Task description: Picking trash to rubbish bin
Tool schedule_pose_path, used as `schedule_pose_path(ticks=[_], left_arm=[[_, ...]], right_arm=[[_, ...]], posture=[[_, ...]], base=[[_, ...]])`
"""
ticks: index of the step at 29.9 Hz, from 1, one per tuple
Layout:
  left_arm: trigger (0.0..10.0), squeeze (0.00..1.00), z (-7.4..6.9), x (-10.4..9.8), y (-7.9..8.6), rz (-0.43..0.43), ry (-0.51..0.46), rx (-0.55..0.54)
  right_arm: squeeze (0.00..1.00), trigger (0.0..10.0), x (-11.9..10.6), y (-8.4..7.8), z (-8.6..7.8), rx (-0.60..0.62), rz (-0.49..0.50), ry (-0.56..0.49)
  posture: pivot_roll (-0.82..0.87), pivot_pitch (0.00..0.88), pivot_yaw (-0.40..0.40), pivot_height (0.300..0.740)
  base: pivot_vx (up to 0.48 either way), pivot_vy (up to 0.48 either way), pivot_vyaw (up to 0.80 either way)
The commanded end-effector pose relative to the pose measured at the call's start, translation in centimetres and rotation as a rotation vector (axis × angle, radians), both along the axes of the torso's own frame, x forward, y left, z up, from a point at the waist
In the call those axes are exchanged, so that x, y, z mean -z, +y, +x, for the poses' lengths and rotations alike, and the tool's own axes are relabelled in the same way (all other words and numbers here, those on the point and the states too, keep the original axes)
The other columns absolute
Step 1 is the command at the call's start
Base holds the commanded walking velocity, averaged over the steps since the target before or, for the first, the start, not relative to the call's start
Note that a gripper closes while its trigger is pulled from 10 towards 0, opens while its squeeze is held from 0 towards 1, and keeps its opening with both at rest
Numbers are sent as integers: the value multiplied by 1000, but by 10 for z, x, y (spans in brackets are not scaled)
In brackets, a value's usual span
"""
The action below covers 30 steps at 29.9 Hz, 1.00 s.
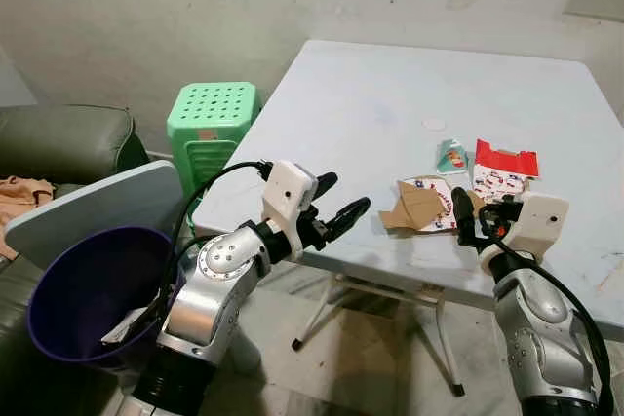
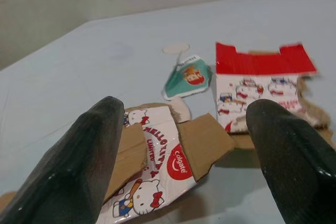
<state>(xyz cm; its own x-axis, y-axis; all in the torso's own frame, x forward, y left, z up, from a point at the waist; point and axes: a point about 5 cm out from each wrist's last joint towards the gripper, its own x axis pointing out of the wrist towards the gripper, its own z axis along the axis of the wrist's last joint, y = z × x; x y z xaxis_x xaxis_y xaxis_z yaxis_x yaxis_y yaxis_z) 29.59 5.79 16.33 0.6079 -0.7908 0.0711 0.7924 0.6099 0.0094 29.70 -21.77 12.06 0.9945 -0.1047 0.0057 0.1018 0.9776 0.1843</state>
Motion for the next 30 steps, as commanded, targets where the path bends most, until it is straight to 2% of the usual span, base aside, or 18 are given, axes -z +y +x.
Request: schedule_pose_path(ticks=[1,8,17,18,19,20,30], left_arm=[[10000,0,-3,-3,-2,7,-9,34],[10000,0,-4,-4,-3,17,-33,61],[10000,0,-4,-7,1,17,-40,45],[10000,0,-4,-7,1,17,-40,45],[10000,0,-4,-7,1,15,-40,43],[10000,0,-4,-7,1,15,-42,41],[10000,0,-2,-9,2,16,-51,40]], right_arm=[[0,10000,2,-1,2,18,40,9],[0,10000,11,-1,19,24,235,64],[0,10000,16,-3,23,17,345,77],[0,8275,16,-3,23,17,345,77],[0,3216,16,-3,23,17,373,68],[0,0,15,-3,22,15,378,55],[0,0,17,-6,23,12,404,43]], posture=[[20,96,44,740],[25,100,49,740],[37,100,46,740],[37,100,46,740],[37,100,46,740],[37,100,46,740],[33,98,50,740]], base=[[0,0,0],[0,0,0],[0,0,0],[0,0,0],[0,0,0],[0,0,0],[0,0,0]])
